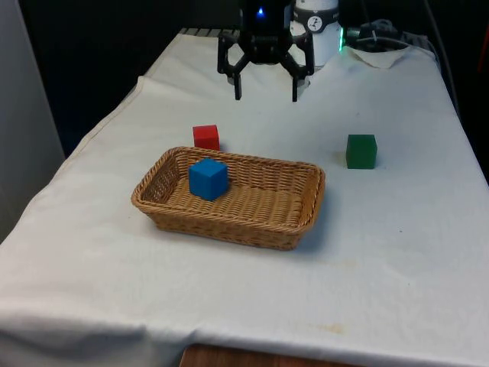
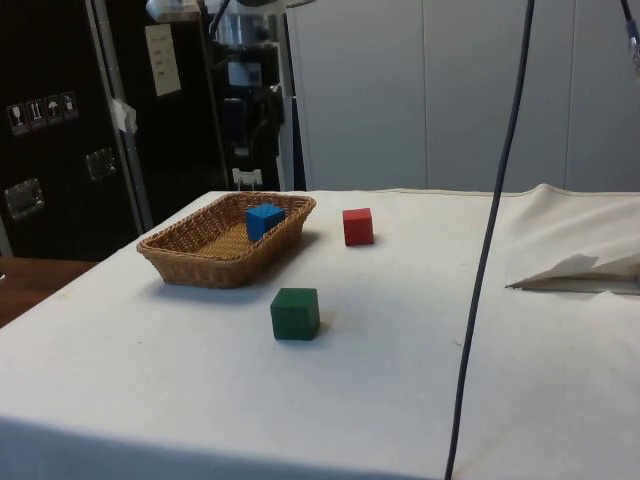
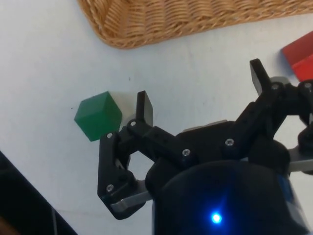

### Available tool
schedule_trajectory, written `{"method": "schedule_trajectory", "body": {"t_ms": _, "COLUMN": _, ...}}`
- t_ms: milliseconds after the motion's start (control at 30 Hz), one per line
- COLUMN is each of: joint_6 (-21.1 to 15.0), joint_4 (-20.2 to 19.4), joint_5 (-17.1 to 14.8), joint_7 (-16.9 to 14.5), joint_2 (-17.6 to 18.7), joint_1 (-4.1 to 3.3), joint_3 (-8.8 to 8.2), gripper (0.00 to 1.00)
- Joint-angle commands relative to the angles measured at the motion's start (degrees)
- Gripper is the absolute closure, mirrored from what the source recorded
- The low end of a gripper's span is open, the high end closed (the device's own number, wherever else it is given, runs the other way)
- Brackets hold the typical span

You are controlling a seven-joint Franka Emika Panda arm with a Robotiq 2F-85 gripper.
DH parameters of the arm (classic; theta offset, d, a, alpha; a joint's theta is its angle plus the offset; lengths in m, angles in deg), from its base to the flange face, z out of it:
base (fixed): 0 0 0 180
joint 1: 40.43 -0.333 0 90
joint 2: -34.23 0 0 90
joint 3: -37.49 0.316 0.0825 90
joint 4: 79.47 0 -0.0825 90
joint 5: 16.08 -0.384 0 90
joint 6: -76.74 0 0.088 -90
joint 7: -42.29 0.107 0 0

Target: Pick up exactly two blocks and place them into the basket.

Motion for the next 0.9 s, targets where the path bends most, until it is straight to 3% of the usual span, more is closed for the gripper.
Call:
{"method": "schedule_trajectory", "body": {"t_ms": 0, "joint_6": 0.0, "joint_4": -0.29, "joint_5": 0.0, "joint_7": 0.23, "joint_2": -0.23, "joint_1": 0.0, "joint_3": 0.11, "gripper": 0.0}}
{"method": "schedule_trajectory", "body": {"t_ms": 33, "joint_6": -0.69, "joint_4": -1.32, "joint_5": 0.74, "joint_7": 1.49, "joint_2": -1.03, "joint_1": -0.63, "joint_3": 0.0, "gripper": 0.0}}
{"method": "schedule_trajectory", "body": {"t_ms": 100, "joint_6": -0.74, "joint_4": -2.29, "joint_5": 0.97, "joint_7": 2.29, "joint_2": -1.83, "joint_1": -0.69, "joint_3": 0.52, "gripper": 0.0}}
{"method": "schedule_trajectory", "body": {"t_ms": 233, "joint_6": -0.86, "joint_4": -3.72, "joint_5": 1.43, "joint_7": 3.61, "joint_2": -3.04, "joint_1": -0.63, "joint_3": 1.32, "gripper": 0.0}}
{"method": "schedule_trajectory", "body": {"t_ms": 267, "joint_6": -0.06, "joint_4": -3.15, "joint_5": 0.74, "joint_7": 2.81, "joint_2": -2.69, "joint_1": -0.17, "joint_3": 1.66, "gripper": 0.0}}
{"method": "schedule_trajectory", "body": {"t_ms": 300, "joint_6": -0.92, "joint_4": -4.13, "joint_5": 1.55, "joint_7": 3.95, "joint_2": -3.38, "joint_1": -0.69, "joint_3": 1.55, "gripper": 0.0}}
{"method": "schedule_trajectory", "body": {"t_ms": 500, "joint_6": -0.97, "joint_4": -6.7, "joint_5": 2.01, "joint_7": 5.96, "joint_2": -5.5, "joint_1": -0.74, "joint_3": 3.15, "gripper": 0.0}}
{"method": "schedule_trajectory", "body": {"t_ms": 533, "joint_6": -0.11, "joint_4": -6.07, "joint_5": 1.15, "joint_7": 4.98, "joint_2": -5.16, "joint_1": -0.17, "joint_3": 3.55, "gripper": 0.0}}
{"method": "schedule_trajectory", "body": {"t_ms": 567, "joint_6": -1.03, "joint_4": -7.05, "joint_5": 2.06, "joint_7": 6.19, "joint_2": -5.79, "joint_1": -0.69, "joint_3": 3.44, "gripper": 0.0}}
{"method": "schedule_trajectory", "body": {"t_ms": 767, "joint_6": -1.38, "joint_4": -9.57, "joint_5": 2.86, "joint_7": 8.37, "joint_2": -7.62, "joint_1": -0.69, "joint_3": 5.5, "gripper": 0.0}}
{"method": "schedule_trajectory", "body": {"t_ms": 800, "joint_6": -0.4, "joint_4": -8.82, "joint_5": 2.06, "joint_7": 7.28, "joint_2": -7.28, "joint_1": -0.17, "joint_3": 5.5, "gripper": 0.0}}
{"method": "schedule_trajectory", "body": {"t_ms": 833, "joint_6": -1.49, "joint_4": -10.2, "joint_5": 3.04, "joint_7": 8.94, "joint_2": -8.02, "joint_1": -0.63, "joint_3": 6.07, "gripper": 0.0}}
{"method": "schedule_trajectory", "body": {"t_ms": 867, "joint_6": -1.6, "joint_4": -10.49, "joint_5": 3.09, "joint_7": 9.22, "joint_2": -8.14, "joint_1": -0.63, "joint_3": 6.42, "gripper": 0.0}}
